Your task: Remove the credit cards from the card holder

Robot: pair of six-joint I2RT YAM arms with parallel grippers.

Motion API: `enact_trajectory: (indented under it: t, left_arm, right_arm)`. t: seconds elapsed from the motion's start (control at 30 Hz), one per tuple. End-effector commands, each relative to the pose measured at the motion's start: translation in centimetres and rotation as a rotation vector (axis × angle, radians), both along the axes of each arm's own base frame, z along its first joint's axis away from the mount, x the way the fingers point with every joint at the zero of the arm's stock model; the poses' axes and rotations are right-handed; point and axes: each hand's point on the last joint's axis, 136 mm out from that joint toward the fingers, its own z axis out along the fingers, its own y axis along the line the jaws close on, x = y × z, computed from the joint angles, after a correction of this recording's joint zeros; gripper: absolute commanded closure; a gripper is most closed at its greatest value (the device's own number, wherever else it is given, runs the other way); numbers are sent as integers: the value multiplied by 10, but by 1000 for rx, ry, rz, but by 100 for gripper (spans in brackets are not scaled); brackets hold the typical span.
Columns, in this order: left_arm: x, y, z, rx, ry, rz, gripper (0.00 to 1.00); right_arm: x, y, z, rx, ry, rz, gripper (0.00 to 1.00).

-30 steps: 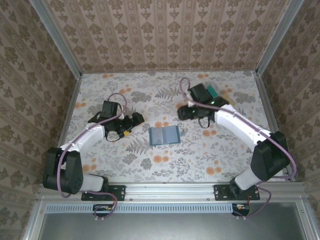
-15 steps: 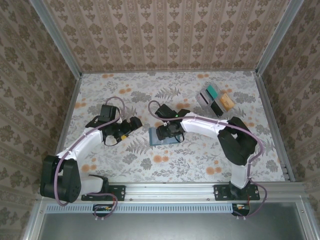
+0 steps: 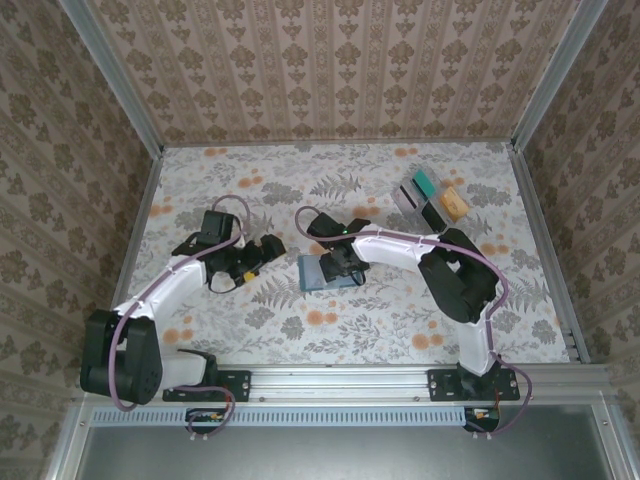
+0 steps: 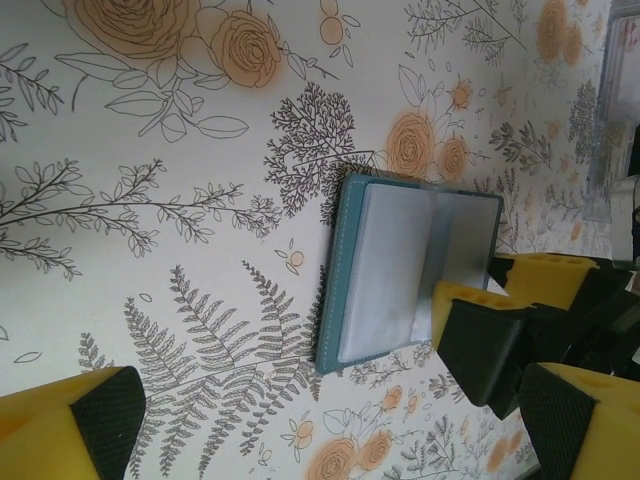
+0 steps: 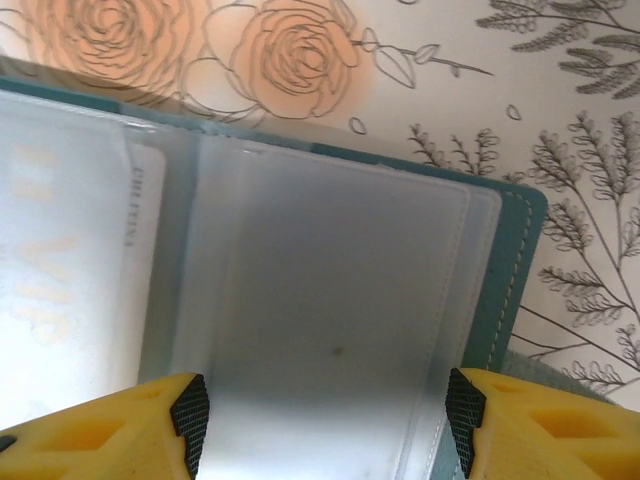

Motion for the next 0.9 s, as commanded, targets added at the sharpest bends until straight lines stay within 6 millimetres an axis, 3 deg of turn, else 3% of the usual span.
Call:
enact_trajectory:
  t: [0.0,0.3,0.53,0.6,0.7,0.87]
  left_arm:
    - [2,-9,2,-34,4,-11,0]
    - [6,-21,-3,-42,17,-44,0]
    - [11,-29,-8,-46,22,-58,0]
    - [13,-32,-10,-51,28,-64,0]
    - [16,-35,-12,-47,36,-70,0]
    - [19,-39,-15,-42,41,-55,0]
  right_arm:
    - [0,-15,-6,-84,9,-46,32]
    - [-15,-9,-26,-24,124,-22,37]
    - [-18,-7,-23,20,152,-5,61]
    - [-16,-10,-20,10,142,-8,64]
    - [-11,-8,-11,30,118,-6,62]
    - [-2,-2,22,85,41,6,48]
